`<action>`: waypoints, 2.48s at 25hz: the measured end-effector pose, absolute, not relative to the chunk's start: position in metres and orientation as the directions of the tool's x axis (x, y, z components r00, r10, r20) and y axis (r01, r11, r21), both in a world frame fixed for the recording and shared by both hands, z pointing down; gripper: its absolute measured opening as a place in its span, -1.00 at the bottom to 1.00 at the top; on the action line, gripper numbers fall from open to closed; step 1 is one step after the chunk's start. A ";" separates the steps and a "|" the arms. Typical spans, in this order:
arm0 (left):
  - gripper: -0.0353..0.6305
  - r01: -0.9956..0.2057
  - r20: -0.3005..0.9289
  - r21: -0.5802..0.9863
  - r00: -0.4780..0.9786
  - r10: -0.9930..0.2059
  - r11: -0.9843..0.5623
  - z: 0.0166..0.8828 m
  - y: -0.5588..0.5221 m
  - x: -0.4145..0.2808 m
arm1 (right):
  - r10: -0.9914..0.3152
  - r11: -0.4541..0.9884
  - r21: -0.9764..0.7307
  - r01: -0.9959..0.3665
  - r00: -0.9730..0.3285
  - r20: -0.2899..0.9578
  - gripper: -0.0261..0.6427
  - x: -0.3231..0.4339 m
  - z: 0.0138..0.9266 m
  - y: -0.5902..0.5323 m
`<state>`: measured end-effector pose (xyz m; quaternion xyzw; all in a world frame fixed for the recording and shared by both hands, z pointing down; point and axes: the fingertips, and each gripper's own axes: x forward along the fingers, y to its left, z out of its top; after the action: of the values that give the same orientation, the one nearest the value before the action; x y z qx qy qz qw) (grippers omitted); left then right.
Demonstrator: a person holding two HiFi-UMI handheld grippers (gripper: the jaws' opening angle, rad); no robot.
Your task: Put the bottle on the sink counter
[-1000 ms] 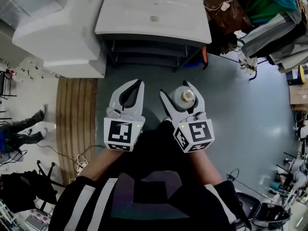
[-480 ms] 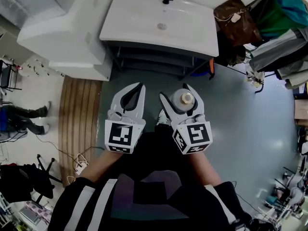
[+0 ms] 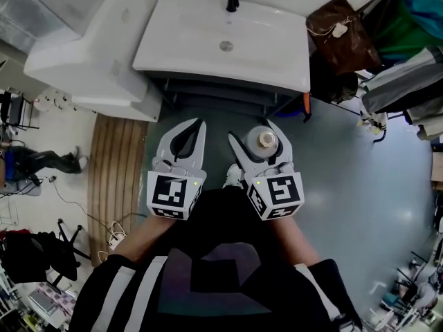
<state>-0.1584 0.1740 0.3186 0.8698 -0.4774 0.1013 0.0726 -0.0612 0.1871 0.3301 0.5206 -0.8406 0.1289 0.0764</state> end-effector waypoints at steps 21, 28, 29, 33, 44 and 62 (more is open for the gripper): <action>-0.90 -0.838 0.262 -0.012 0.523 -0.811 -0.545 0.322 0.130 -0.079 | -0.852 0.424 -0.173 -0.889 -0.456 0.255 0.10 0.011 0.338 0.149; -0.90 -0.802 0.264 0.003 0.576 -0.773 -0.597 0.333 0.099 -0.067 | -0.866 0.377 -0.166 -0.911 -0.411 0.284 0.10 0.015 0.348 0.126; -0.90 -0.798 0.263 0.006 0.583 -0.769 -0.603 0.333 0.092 -0.065 | -0.868 0.370 -0.164 -0.914 -0.403 0.289 0.10 0.017 0.349 0.121; -0.90 -0.785 0.260 0.019 0.602 -0.755 -0.619 0.334 0.063 -0.062 | -0.874 0.348 -0.151 -0.925 -0.378 0.306 0.10 0.020 0.349 0.095; -0.90 -0.763 0.240 0.054 0.636 -0.734 -0.644 0.337 -0.021 -0.068 | -0.880 0.313 -0.121 -0.942 -0.336 0.337 0.10 0.012 0.350 0.015; -0.90 -0.722 0.183 0.072 0.688 -0.702 -0.688 0.321 -0.093 -0.082 | -0.902 0.277 -0.060 -0.959 -0.281 0.327 0.10 -0.004 0.328 -0.057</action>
<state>-0.0818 -0.0927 0.3206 0.9160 -0.3888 0.0702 0.0693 -0.0039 -0.0571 0.3275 0.5884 -0.7908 0.1235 0.1150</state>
